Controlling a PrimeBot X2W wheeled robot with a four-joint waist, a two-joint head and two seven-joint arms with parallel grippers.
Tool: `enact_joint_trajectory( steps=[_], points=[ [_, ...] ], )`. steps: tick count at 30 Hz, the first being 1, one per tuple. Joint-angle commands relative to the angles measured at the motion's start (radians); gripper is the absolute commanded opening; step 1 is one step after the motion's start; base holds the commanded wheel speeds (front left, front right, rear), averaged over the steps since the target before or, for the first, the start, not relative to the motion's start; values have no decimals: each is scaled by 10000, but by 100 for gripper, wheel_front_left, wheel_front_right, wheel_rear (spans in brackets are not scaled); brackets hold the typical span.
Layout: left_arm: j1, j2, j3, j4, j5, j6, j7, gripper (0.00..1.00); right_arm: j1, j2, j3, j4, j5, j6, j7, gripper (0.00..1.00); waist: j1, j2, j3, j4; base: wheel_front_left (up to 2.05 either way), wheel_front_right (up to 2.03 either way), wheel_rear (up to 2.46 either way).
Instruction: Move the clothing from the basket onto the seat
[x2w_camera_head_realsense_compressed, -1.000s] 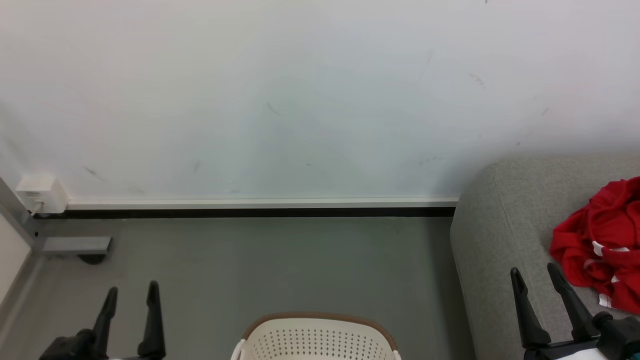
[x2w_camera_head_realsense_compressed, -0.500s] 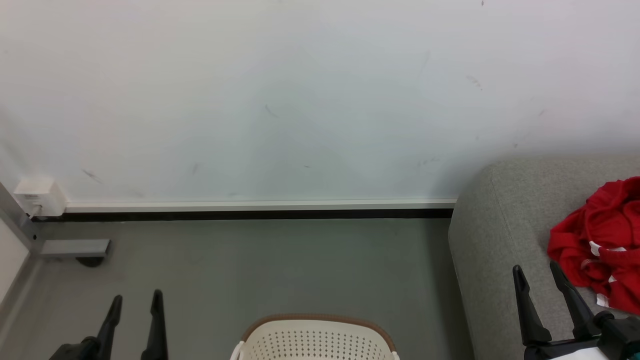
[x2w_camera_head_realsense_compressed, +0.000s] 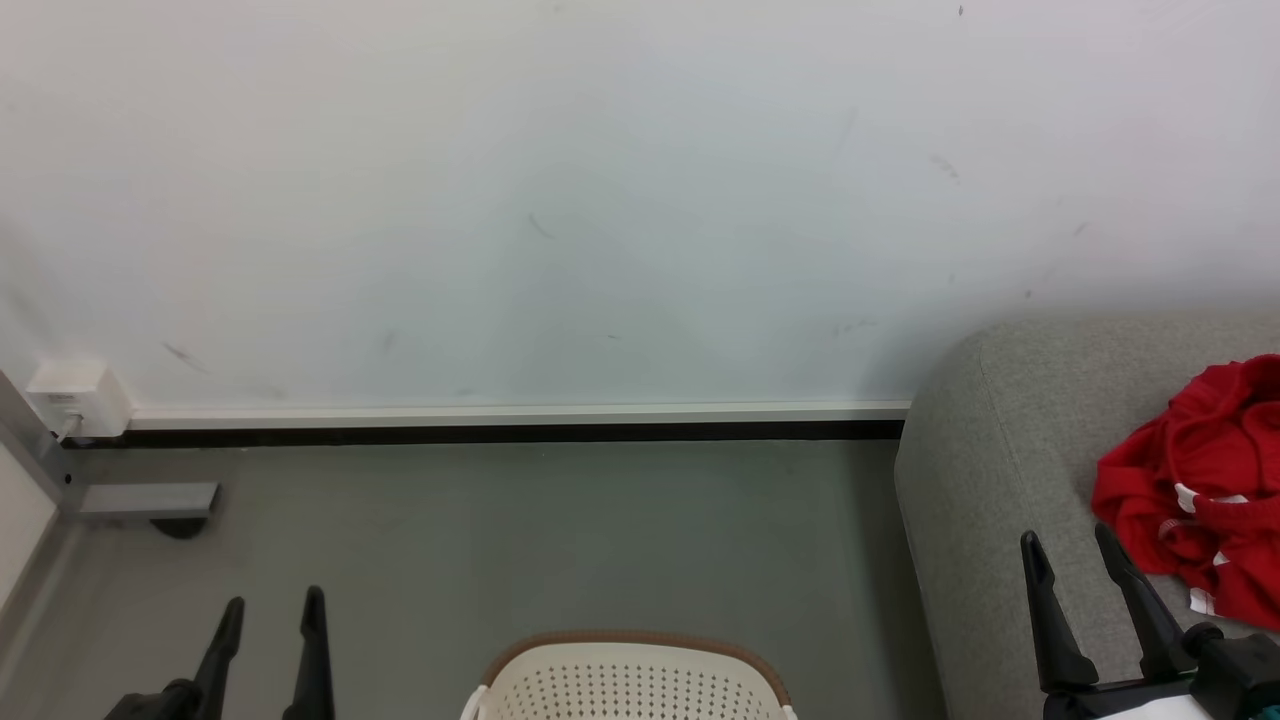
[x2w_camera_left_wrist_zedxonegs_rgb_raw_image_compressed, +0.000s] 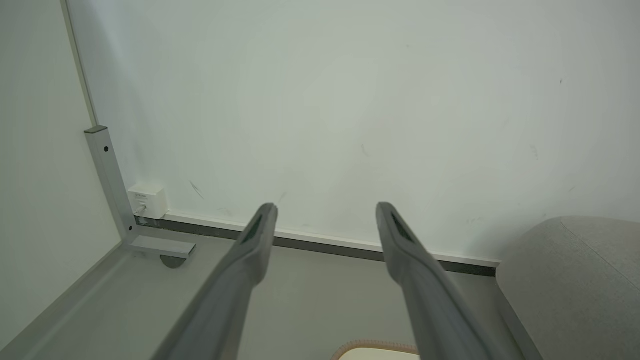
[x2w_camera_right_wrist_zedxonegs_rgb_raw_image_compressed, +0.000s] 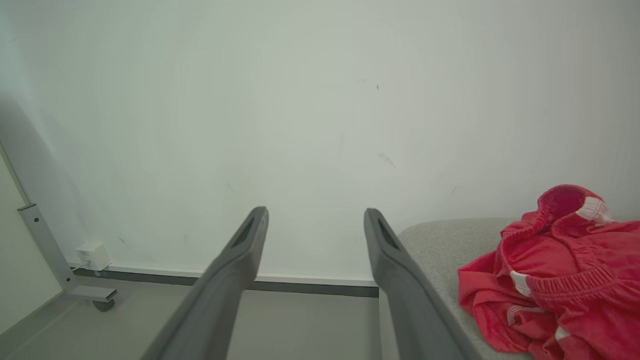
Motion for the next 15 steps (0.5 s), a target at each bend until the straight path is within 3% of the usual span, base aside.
enact_joint_trajectory(
  steps=[1,10,11,15],
  points=[
    [-62,-47,86,23,118,-52,-3,100,57,-18,-20,42,40,3,-30,100,0,0,-1,-3,0,0,0],
    [-87,-175,280,104,263,-235,-3,100,38,-30,-4,43,96,3,-30,100,0,0,2,-42,0,0,0],
    [-13,-194,257,88,150,-226,0,0,-3,-10,19,33,71,0,0,0,0,0,2,-43,0,0,0],
    [58,-290,255,430,13,-215,66,0,142,80,62,287,194,0,82,0,0,0,5,-45,0,0,0]
  ],
)
